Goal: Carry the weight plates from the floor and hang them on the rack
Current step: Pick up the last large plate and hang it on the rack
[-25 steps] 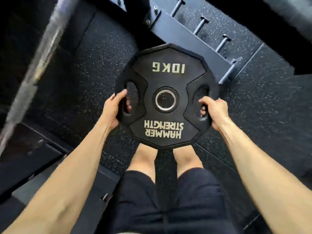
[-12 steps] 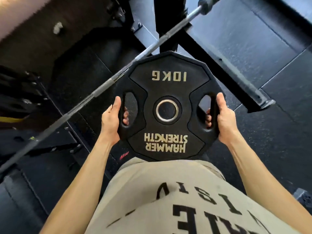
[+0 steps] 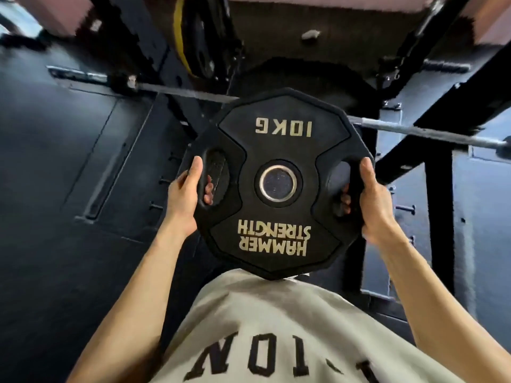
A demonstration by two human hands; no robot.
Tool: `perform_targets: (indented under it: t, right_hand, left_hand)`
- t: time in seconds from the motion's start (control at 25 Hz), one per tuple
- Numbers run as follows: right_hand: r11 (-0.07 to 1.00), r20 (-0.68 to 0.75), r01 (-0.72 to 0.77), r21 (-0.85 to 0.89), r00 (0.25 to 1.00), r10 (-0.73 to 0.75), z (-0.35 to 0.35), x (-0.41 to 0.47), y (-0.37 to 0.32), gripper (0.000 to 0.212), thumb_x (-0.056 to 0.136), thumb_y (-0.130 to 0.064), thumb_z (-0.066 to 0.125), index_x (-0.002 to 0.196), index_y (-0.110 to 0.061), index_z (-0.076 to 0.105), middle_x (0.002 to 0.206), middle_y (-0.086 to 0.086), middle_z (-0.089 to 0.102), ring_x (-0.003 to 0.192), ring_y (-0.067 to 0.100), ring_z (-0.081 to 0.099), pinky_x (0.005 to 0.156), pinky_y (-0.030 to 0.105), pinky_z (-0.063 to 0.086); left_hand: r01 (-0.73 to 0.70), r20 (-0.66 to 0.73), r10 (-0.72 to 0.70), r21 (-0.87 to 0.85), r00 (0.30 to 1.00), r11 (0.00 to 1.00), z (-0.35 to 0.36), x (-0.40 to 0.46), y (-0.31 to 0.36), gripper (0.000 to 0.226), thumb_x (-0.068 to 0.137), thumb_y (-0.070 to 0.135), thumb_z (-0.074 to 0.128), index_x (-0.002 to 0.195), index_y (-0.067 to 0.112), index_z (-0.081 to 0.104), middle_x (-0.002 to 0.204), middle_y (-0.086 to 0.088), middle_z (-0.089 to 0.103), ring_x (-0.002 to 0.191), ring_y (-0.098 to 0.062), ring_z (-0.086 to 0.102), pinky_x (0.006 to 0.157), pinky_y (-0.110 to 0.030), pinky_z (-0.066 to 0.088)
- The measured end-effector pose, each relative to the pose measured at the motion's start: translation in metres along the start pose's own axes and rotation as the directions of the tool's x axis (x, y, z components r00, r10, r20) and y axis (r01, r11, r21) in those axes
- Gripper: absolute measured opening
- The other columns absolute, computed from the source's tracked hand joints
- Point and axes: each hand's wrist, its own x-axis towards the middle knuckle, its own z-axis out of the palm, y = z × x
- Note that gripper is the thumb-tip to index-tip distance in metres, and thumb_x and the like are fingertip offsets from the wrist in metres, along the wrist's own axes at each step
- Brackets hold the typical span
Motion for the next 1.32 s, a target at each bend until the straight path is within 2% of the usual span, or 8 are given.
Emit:
perform_targets:
  t: [0.12, 0.28, 0.6, 0.68, 0.84, 1.0, 1.16, 1.32]
  right_hand:
    - [0.989, 0.173, 0.028, -0.144, 0.985, -0.002, 0.050, -0.022, 0.001, 0.058, 0.083, -0.067, 0.057, 0.067, -0.011, 0.060, 0.050, 0.003, 0.054, 0.043, 0.018, 0.046, 0.048, 0.028, 0.038]
    - [0.944, 0.408, 0.074, -0.322, 0.910, 0.068, 0.139, -0.071, 0.023, 0.060, 0.083, -0.068, 0.058, 0.070, -0.009, 0.060, 0.053, 0.005, 0.054, 0.044, 0.018, 0.047, 0.050, 0.028, 0.042]
    - [0.861, 0.647, 0.229, -0.455, 0.749, 0.143, 0.349, -0.213, 0.130, 0.064, 0.080, -0.070, 0.059, 0.070, -0.007, 0.060, 0.052, 0.007, 0.051, 0.046, 0.021, 0.044, 0.051, 0.030, 0.039]
    - [0.853, 0.677, 0.228, -0.469, 0.713, 0.181, 0.400, -0.248, 0.154, 0.064, 0.078, -0.071, 0.060, 0.068, -0.007, 0.060, 0.051, 0.007, 0.050, 0.045, 0.021, 0.043, 0.052, 0.031, 0.039]
    - [0.839, 0.715, 0.247, -0.485, 0.665, 0.217, 0.487, -0.289, 0.182, 0.063, 0.079, -0.071, 0.059, 0.067, -0.009, 0.058, 0.052, 0.006, 0.050, 0.044, 0.020, 0.042, 0.051, 0.030, 0.039]
    - [0.831, 0.740, 0.277, -0.482, 0.637, 0.217, 0.587, -0.308, 0.203, 0.067, 0.075, -0.074, 0.060, 0.067, -0.007, 0.058, 0.051, 0.006, 0.050, 0.043, 0.021, 0.041, 0.054, 0.032, 0.038]
    - [0.842, 0.760, 0.286, -0.457, 0.618, 0.203, 0.692, -0.311, 0.218, 0.065, 0.078, -0.073, 0.058, 0.065, -0.009, 0.058, 0.051, 0.005, 0.049, 0.043, 0.020, 0.041, 0.051, 0.030, 0.037]
    - [0.841, 0.733, 0.276, -0.466, 0.653, 0.191, 0.804, -0.314, 0.212, 0.066, 0.075, -0.075, 0.059, 0.065, -0.009, 0.059, 0.052, 0.006, 0.050, 0.043, 0.020, 0.043, 0.052, 0.030, 0.040]
  left_hand:
    - [-0.046, -0.226, 0.025, -0.087, 0.974, 0.995, -0.062, -0.050, -0.015, 0.045, 0.083, 0.058, 0.067, 0.072, 0.015, 0.062, 0.062, -0.003, 0.058, 0.049, -0.013, 0.048, 0.048, -0.026, 0.039]
    - [-0.110, -0.486, -0.023, -0.244, 0.873, 0.963, -0.156, -0.117, -0.041, 0.043, 0.085, 0.057, 0.064, 0.074, 0.015, 0.062, 0.059, -0.002, 0.058, 0.051, -0.015, 0.050, 0.051, -0.026, 0.041]
    - [-0.267, -0.748, -0.118, -0.373, 0.653, 0.888, -0.387, -0.197, -0.075, 0.047, 0.086, 0.056, 0.065, 0.075, 0.010, 0.061, 0.055, -0.001, 0.057, 0.047, -0.014, 0.047, 0.048, -0.026, 0.037]
    - [-0.316, -0.778, -0.099, -0.363, 0.620, 0.877, -0.447, -0.209, -0.074, 0.048, 0.085, 0.056, 0.065, 0.075, 0.010, 0.061, 0.056, -0.001, 0.057, 0.046, -0.013, 0.047, 0.047, -0.025, 0.038]
    - [-0.394, -0.792, -0.068, -0.374, 0.607, 0.840, -0.532, -0.211, -0.069, 0.050, 0.079, 0.060, 0.067, 0.073, 0.011, 0.059, 0.058, -0.002, 0.055, 0.046, -0.013, 0.045, 0.046, -0.025, 0.037]
    - [-0.426, -0.810, -0.062, -0.370, 0.583, 0.825, -0.614, -0.181, -0.052, 0.048, 0.085, 0.057, 0.065, 0.075, 0.010, 0.060, 0.059, -0.002, 0.056, 0.047, -0.013, 0.046, 0.046, -0.025, 0.039]
    - [-0.459, -0.812, -0.005, -0.335, 0.584, 0.823, -0.697, -0.125, -0.018, 0.047, 0.085, 0.057, 0.064, 0.078, 0.010, 0.061, 0.061, -0.002, 0.056, 0.047, -0.012, 0.046, 0.047, -0.024, 0.040]
    - [-0.440, -0.803, -0.001, -0.329, 0.596, 0.835, -0.784, -0.060, 0.043, 0.047, 0.087, 0.055, 0.063, 0.077, 0.010, 0.060, 0.061, -0.002, 0.055, 0.046, -0.012, 0.045, 0.046, -0.024, 0.039]
